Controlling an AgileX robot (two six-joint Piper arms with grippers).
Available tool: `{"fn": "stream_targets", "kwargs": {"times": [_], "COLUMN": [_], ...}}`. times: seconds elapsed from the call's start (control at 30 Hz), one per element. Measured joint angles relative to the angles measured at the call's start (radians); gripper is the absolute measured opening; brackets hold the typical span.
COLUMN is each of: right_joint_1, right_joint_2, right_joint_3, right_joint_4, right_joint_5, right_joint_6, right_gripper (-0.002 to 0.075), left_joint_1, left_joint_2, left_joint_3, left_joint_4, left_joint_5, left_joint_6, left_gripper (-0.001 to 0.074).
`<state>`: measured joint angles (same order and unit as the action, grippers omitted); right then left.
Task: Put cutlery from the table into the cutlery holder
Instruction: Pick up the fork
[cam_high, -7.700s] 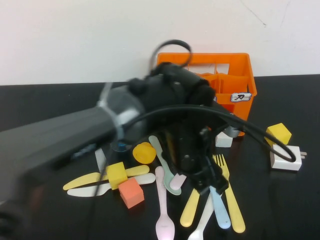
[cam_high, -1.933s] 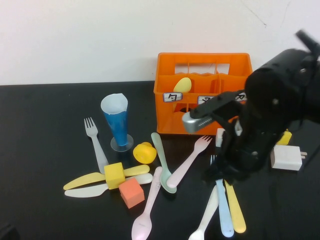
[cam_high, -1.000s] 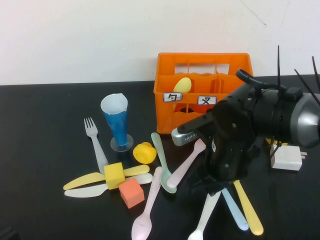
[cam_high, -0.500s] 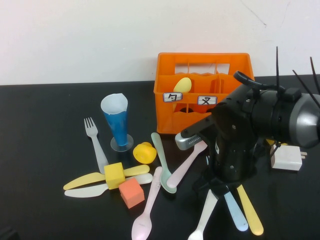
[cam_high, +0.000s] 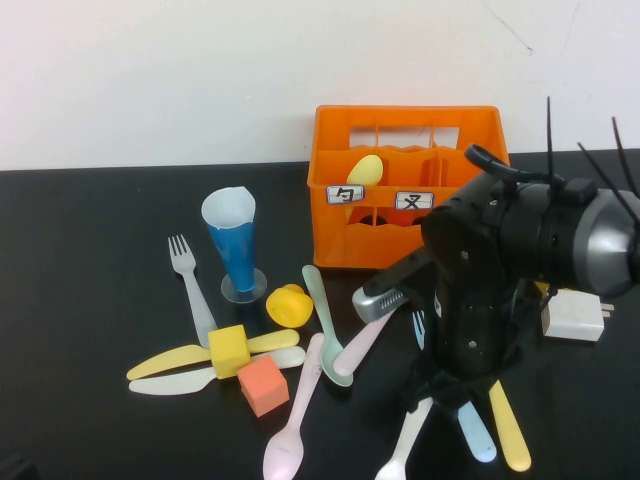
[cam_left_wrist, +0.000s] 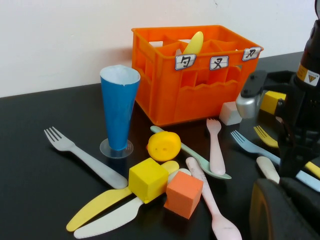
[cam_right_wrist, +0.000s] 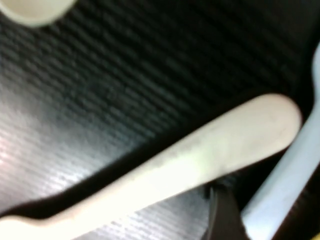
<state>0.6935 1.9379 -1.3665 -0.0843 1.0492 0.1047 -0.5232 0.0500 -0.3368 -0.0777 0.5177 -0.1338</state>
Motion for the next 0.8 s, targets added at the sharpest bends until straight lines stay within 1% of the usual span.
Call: {"fn": "stream_targets", "kwargs": {"times": [0.2,0.5,0.8], "right_joint_1": [0.000,0.000,0.000], "right_joint_2": [0.001,0.001,0.002], "right_joint_3": [0.000,0.000,0.000], "right_joint_4": [0.022,0.023,0.026], "right_joint_5": [0.013,-0.064,-0.041], "right_joint_6": [-0.037,-0.040,-0.040], "right_gripper": [0.0383,0.0383,0.0383], "left_joint_1": [0.000,0.000,0.000], "left_joint_2": [0.000,0.000,0.000], "left_joint_3": [0.000,0.000,0.000], "left_joint_4": [0.000,0.037,0.064], "left_joint_5": [0.000,0.000,-0.014], "left_joint_6": [0.000,0.000,0.000], "left_gripper": [-0.0001,-0.0001,-0.0001]}}
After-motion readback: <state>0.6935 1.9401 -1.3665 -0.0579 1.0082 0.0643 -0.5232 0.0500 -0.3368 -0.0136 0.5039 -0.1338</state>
